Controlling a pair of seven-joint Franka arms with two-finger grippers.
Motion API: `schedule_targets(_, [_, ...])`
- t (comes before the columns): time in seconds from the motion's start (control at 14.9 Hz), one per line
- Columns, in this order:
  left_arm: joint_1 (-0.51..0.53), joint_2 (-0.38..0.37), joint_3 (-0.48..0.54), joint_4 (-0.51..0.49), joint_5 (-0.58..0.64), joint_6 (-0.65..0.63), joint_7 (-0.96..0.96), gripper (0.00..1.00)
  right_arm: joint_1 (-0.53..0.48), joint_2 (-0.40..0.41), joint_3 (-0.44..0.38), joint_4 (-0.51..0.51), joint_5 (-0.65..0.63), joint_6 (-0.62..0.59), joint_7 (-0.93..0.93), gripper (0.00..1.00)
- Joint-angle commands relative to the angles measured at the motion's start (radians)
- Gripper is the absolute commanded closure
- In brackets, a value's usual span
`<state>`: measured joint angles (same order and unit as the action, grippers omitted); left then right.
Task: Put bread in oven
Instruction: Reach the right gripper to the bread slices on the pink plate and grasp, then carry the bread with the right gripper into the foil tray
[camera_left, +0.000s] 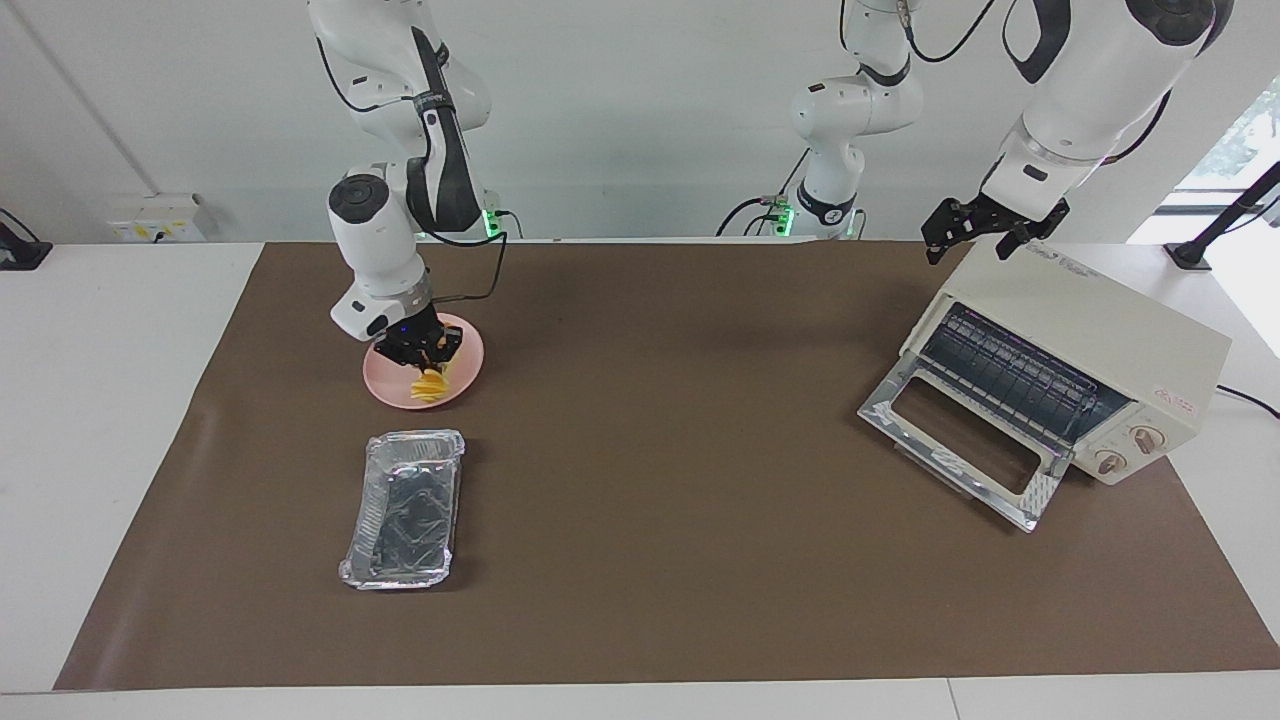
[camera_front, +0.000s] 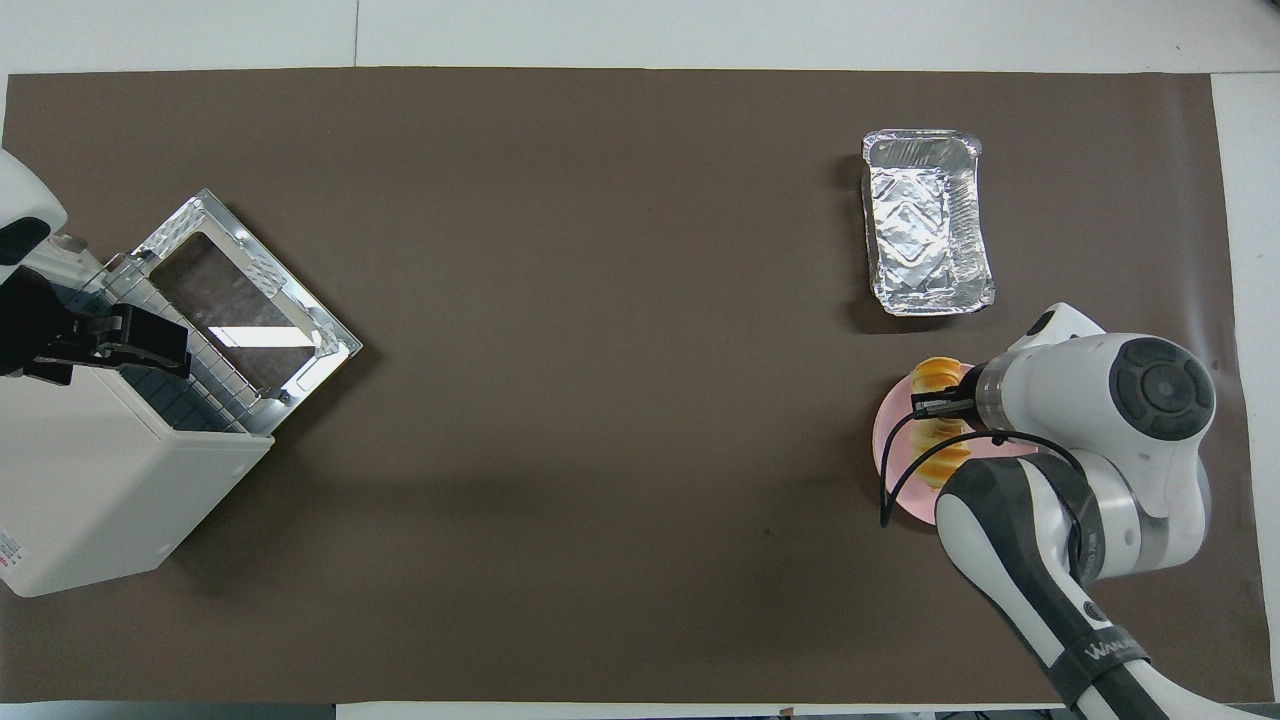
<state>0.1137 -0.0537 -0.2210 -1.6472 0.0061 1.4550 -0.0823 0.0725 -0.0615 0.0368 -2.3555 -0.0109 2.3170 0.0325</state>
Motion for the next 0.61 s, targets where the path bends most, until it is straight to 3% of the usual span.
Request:
schedule_targets(0.0, [0.020, -0.031, -0.009, -0.031, -0.005, 0.015, 0.007, 0.00, -0.006, 0.073, 0.002, 0.198, -0.001, -0.164, -0.005, 1.00])
schedule_targets(0.27, [0.020, -0.031, -0.011, -0.031, -0.005, 0.013, 0.007, 0.00, -0.017, 0.199, 0.002, 0.479, 0.002, -0.287, -0.054, 1.00])
schedule_targets(0.54, [0.020, -0.031, -0.011, -0.031, -0.005, 0.015, 0.007, 0.00, -0.022, 0.389, 0.000, 0.759, 0.026, -0.393, -0.066, 1.00])
